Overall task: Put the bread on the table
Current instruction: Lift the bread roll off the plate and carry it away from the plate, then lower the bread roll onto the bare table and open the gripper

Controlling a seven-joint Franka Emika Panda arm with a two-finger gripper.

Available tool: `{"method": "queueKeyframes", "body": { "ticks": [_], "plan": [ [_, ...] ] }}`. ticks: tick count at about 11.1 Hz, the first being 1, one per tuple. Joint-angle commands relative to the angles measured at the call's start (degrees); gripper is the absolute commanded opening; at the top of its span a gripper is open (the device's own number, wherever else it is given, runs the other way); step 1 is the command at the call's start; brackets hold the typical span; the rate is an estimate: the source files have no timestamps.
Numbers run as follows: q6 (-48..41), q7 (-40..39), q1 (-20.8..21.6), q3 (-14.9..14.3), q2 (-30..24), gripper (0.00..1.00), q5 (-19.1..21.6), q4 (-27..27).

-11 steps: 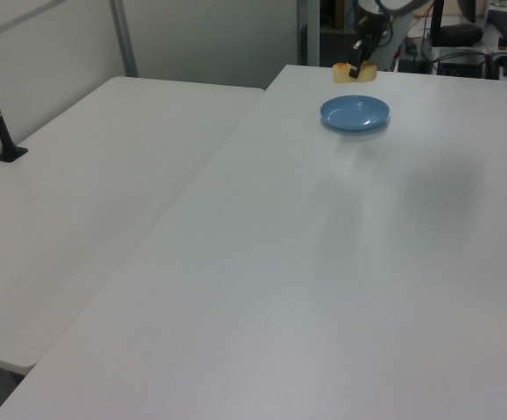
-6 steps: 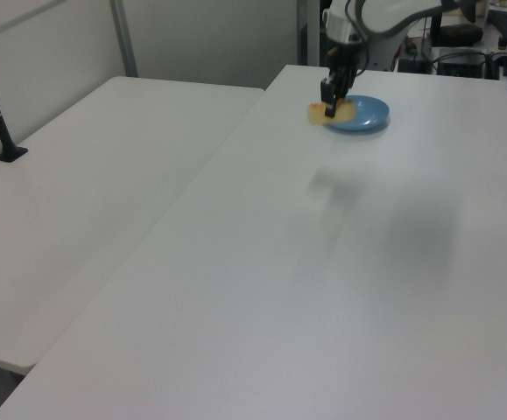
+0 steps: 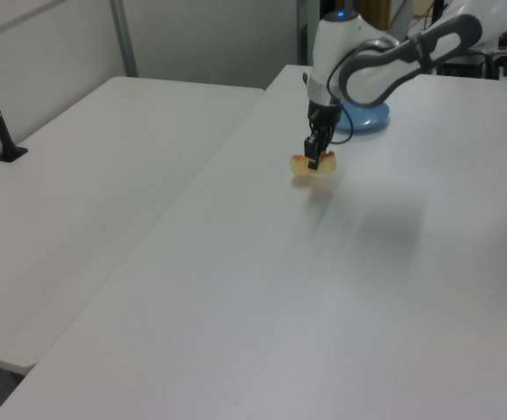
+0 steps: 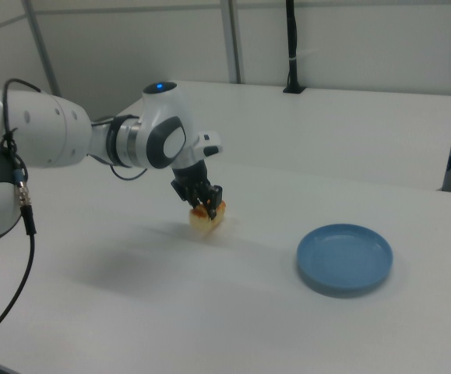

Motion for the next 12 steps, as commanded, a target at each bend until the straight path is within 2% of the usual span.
{"method": "queueKeyframes", "body": {
  "ticks": [1, 2, 3, 5, 6, 8, 12],
  "plan": [
    [3.74, 6.28, 0.91, -0.77, 1.46, 0.49, -5.93, -1.13],
    [3.40, 6.47, 0.56, -0.77, 1.02, 0.80, -5.51, -0.87],
    [2.96, 6.47, 0.30, -0.77, 0.50, 1.00, -5.24, -0.52],
    [2.08, 6.47, 0.21, -0.86, -1.17, 1.00, -5.24, -0.43],
    [-1.23, 6.47, -0.23, -0.86, -2.40, 1.00, -4.98, 0.44],
    [-12.11, 5.95, -1.55, -0.77, -6.60, 1.00, 0.44, 2.82],
    [-30.49, 6.47, -2.61, -0.86, -17.50, 1.00, 4.43, 2.65]
  ]
}}
